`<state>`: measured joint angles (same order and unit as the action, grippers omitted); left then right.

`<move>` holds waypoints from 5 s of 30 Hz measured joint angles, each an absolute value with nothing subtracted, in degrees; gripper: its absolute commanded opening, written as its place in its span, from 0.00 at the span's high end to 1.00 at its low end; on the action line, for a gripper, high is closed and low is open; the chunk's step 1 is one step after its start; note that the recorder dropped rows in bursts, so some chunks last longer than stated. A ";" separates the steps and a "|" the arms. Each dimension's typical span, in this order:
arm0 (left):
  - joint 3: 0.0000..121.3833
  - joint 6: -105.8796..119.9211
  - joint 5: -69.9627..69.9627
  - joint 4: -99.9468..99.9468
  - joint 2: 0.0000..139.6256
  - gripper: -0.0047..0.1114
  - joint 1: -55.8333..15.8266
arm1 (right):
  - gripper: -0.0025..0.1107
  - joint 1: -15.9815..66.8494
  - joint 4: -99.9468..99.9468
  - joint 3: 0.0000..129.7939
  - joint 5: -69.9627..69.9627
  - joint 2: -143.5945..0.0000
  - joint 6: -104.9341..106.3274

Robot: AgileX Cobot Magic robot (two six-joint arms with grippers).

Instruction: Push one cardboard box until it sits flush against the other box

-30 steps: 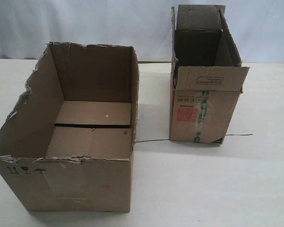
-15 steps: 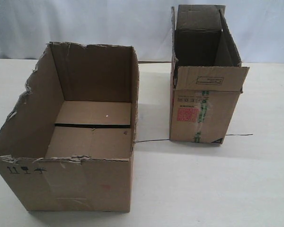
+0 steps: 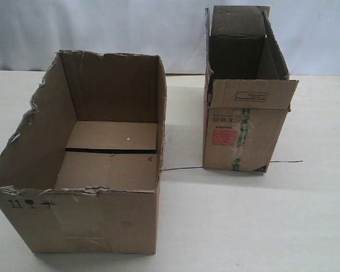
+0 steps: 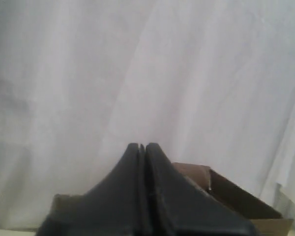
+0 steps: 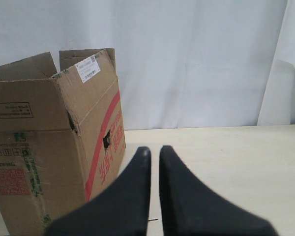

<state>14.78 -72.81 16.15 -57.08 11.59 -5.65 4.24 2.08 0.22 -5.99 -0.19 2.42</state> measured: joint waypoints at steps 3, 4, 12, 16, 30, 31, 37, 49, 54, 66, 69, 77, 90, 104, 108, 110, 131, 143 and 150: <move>27.56 -103.31 20.28 -89.45 24.41 0.96 -5.92 | 0.93 4.24 2.08 0.22 -5.99 -0.19 2.42; 31.06 -108.36 24.06 -94.34 29.16 0.96 -5.92 | 0.93 4.24 2.08 0.22 -5.99 -0.19 2.42; 43.35 -108.41 38.06 -99.73 45.47 0.96 -5.92 | 0.93 4.24 2.08 0.22 -5.99 -0.19 2.42; 44.38 -99.41 28.35 -100.06 45.52 0.96 -5.92 | 0.93 4.24 2.08 0.22 -5.99 -0.19 2.42; 42.04 -34.07 -35.54 -91.79 47.88 0.96 -5.92 | 0.93 4.24 2.08 0.22 -5.99 -0.19 2.42; 42.48 -28.25 -39.40 -87.02 48.83 0.96 -5.92 | 0.93 4.24 2.08 0.22 -5.99 -0.19 2.42; 50.59 10.30 -54.54 -41.42 51.66 0.96 -5.92 | 0.93 4.24 2.08 0.22 -5.99 -0.19 2.42; 58.03 40.82 -69.56 12.98 45.54 0.96 -6.94 | 0.93 4.24 2.08 0.22 -5.99 -0.19 2.42; 50.38 44.24 -70.04 11.58 42.57 0.96 -13.11 | 0.93 4.24 2.08 0.22 -5.99 -0.19 2.42; 39.57 54.84 -70.40 11.87 40.20 0.96 -29.54 | 0.93 4.24 2.08 0.22 -5.99 -0.19 2.42; 39.48 56.29 -69.85 12.00 40.20 0.96 -32.36 | 0.93 4.24 2.08 0.22 -5.99 -0.19 2.42; 39.48 57.04 -62.79 12.27 47.68 0.96 -37.07 | 0.93 4.24 2.08 0.22 -5.99 -0.19 2.42; 39.48 57.04 -48.35 13.17 65.72 0.96 -40.92 | 0.93 4.24 2.08 0.22 -5.99 -0.19 2.42; 40.99 57.04 -30.94 5.69 76.83 0.96 -40.92 | 0.93 4.24 2.08 0.22 -5.99 -0.19 2.42; 43.77 57.04 -26.42 5.69 79.55 0.96 -41.29 | 0.93 4.24 2.08 0.22 -5.99 -0.19 2.42; 45.19 57.04 -24.67 5.40 80.84 0.96 -41.28 | 0.93 4.24 2.08 0.22 -5.99 -0.19 2.42; 49.48 62.40 -31.20 4.53 86.96 0.96 -29.52 | 0.93 4.24 2.08 0.22 -5.99 -0.19 2.42; 49.48 64.78 -22.62 2.01 89.52 0.96 -26.03 | 0.93 4.24 2.08 0.22 -5.99 -0.19 2.42; 49.48 64.78 -21.85 3.27 90.00 0.96 -26.03 | 0.93 4.24 2.08 0.22 -5.99 -0.19 2.42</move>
<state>49.48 64.78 -21.85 3.27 90.00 -26.03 4.24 2.08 0.22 -5.99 -0.19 2.42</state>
